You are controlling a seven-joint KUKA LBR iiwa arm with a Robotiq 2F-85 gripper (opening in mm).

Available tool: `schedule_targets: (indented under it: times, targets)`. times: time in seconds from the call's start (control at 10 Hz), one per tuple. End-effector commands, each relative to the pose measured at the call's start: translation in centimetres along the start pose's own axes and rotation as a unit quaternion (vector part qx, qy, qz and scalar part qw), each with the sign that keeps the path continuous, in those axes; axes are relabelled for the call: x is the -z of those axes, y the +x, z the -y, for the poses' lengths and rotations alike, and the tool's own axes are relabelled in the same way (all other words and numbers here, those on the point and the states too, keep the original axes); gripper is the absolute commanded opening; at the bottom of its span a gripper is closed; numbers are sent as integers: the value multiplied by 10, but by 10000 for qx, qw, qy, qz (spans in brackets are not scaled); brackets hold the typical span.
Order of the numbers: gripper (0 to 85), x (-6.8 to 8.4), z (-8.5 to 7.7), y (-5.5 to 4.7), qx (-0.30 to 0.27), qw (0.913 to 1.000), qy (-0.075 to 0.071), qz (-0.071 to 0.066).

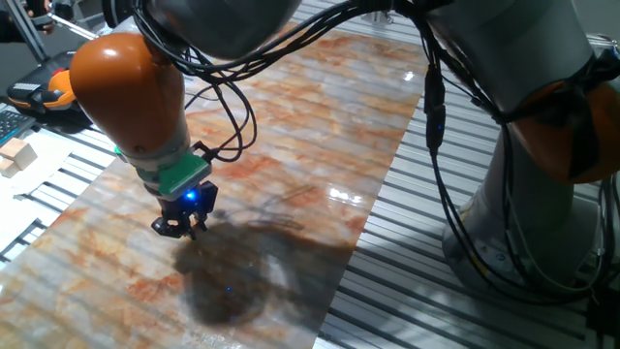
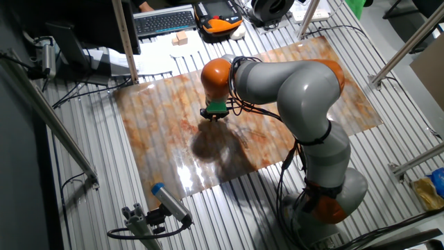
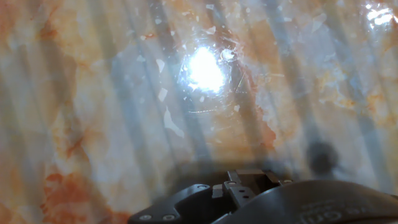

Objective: Pick up the small block on the left and move it to the right

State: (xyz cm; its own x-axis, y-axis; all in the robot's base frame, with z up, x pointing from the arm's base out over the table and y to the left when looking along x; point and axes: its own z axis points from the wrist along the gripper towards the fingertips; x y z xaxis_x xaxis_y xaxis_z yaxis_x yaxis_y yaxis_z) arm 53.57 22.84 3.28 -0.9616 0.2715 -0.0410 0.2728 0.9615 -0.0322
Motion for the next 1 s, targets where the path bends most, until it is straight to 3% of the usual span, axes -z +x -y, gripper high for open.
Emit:
schedule_targets:
  times: [0.0,0.3,0.4,0.6,0.7,0.9]
  targets:
    - [0,0,0,0,29,10000,-4,-19]
    - [0,0,0,0,6,10000,-10,1]
    - [170,0,0,0,-56,10000,-8,8]
    - [170,0,0,0,-232,9997,30,14]
    - [340,0,0,0,-340,9994,57,6]
    - [340,-1,0,0,-455,9990,32,17]
